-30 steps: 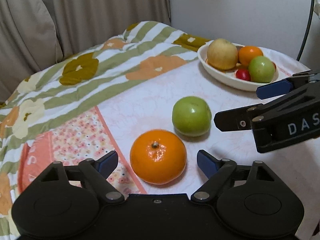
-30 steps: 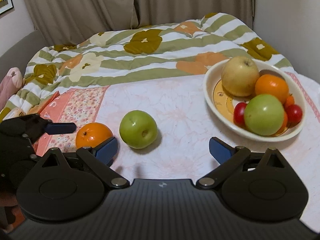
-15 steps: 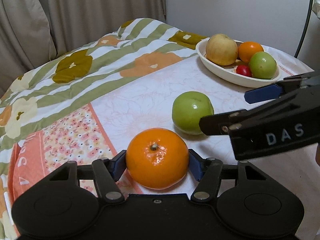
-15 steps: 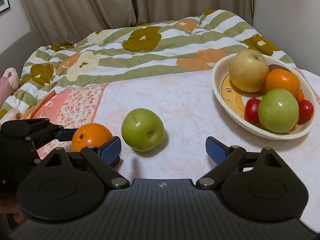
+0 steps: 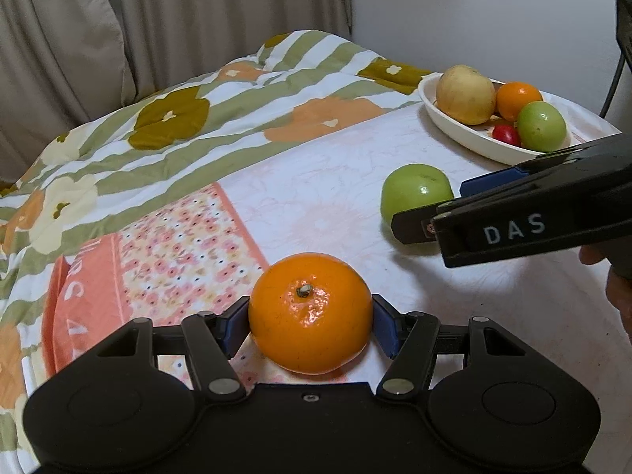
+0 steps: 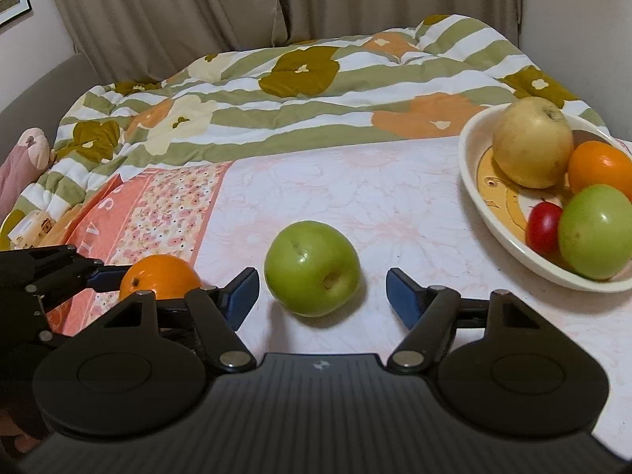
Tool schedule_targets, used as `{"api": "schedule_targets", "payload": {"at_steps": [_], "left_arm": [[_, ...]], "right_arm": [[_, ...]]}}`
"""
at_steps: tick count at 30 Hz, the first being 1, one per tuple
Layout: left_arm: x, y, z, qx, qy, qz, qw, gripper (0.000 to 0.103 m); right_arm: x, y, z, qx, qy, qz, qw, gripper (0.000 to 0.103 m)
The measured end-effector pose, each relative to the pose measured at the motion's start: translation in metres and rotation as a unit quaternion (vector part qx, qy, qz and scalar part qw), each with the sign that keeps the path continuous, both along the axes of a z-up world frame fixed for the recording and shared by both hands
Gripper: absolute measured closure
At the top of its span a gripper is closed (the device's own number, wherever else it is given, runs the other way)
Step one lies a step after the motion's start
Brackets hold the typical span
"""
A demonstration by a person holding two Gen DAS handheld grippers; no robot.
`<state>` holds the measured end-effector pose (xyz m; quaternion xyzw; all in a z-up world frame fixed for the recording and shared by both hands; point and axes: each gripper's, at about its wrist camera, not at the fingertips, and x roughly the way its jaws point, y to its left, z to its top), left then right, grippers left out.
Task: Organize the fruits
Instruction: 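Close the left gripper on the large orange while the right gripper closes on the green apple, then carry the large orange and green apple over the white bowl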
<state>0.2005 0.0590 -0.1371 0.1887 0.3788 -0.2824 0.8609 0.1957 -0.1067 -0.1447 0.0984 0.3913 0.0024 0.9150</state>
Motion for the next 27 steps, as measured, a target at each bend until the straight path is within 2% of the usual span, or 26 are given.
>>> {"api": "schedule_targets", "payload": {"at_steps": [2, 9, 17, 27], "left_arm": [[-0.001, 0.002, 0.000, 0.000, 0.000, 0.004, 1.0000, 0.036], [-0.004, 0.005, 0.004, 0.000, -0.003, 0.014, 0.9999, 0.036], [-0.008, 0.006, 0.014, -0.002, -0.012, 0.030, 0.9995, 0.036], [-0.022, 0.000, 0.039, -0.009, -0.023, 0.058, 0.9980, 0.036]], "right_arm": [[0.003, 0.001, -0.001, 0.001, -0.001, 0.001, 1.000, 0.017], [0.011, 0.002, -0.004, 0.001, -0.001, 0.011, 1.000, 0.032], [0.007, 0.002, 0.000, -0.005, -0.010, 0.029, 1.000, 0.033], [-0.007, -0.003, 0.030, -0.007, -0.035, 0.054, 0.998, 0.033]]}}
